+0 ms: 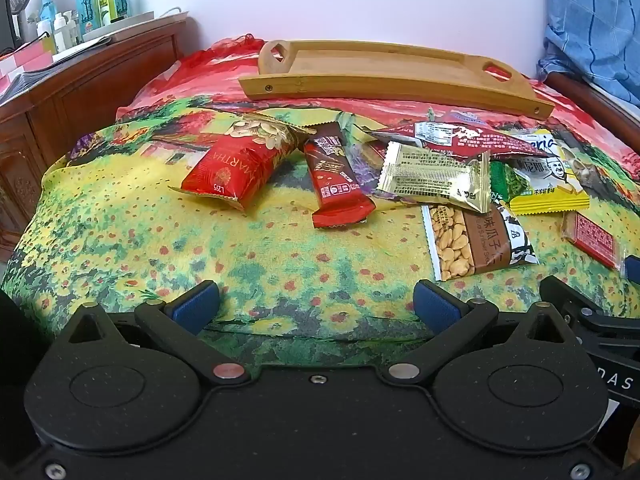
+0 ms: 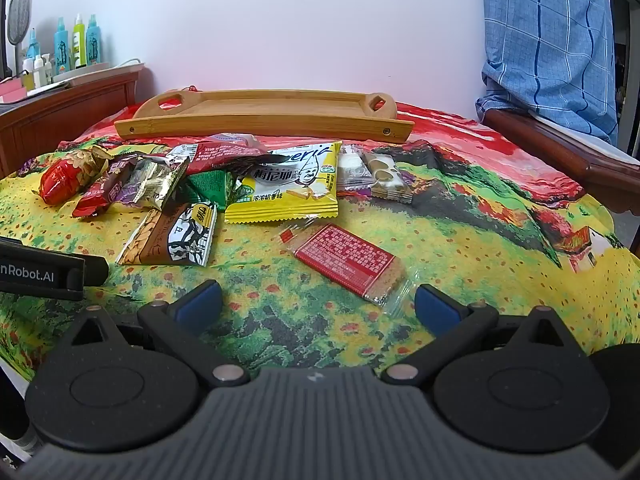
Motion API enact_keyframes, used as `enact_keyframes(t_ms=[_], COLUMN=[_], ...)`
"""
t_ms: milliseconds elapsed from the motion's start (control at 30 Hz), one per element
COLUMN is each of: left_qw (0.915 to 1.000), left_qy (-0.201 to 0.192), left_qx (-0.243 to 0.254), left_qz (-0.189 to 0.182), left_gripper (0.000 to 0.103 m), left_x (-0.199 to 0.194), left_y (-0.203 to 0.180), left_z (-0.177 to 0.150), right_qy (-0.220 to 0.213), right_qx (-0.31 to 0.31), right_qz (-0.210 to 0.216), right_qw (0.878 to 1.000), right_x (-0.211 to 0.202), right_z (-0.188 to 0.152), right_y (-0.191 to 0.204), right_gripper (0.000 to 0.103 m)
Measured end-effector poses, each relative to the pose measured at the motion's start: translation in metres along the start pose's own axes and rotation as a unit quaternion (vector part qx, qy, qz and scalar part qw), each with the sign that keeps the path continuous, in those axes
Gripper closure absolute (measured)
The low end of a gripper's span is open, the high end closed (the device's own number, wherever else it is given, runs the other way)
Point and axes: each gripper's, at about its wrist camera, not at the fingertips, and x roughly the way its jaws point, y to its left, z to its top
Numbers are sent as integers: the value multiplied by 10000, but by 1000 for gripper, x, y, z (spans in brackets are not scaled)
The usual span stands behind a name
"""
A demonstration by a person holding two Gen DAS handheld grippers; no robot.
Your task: Organize snacks
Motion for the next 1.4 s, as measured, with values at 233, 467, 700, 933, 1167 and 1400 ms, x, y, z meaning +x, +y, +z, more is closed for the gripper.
enact_keyframes(t_ms=[233,467,700,933,1167,1400], left_qw=[9999,9999,9999,9999,9999,9999], left_qy=[-81,-92,-101,-105,-104,-107], left_qx=[57,52,55,58,56,57], left_qz=[54,48,54,54,53,54], left_gripper=[0,0,0,0,0,0], left_x=[-1,-1,-1,-1,-2,-2], left_y=[-1,-1,-1,-1,-1,-1], left_z=[-1,-3,-1,-2,0,0], right_qy=[-4,-2,-3,-3,-3,-3], right_qx=[-1,-3,-6,-7,-7,-7], right_qz=[0,-2,-3,-4,-5,-5], right_qw=[10000,10000,10000,10000,10000,10000], right_x=[0,0,0,0,0,0], right_z=[-1,0,0,0,0,0], right_y=[0,0,0,0,0,0], right_gripper=[0,0,0,0,0,0])
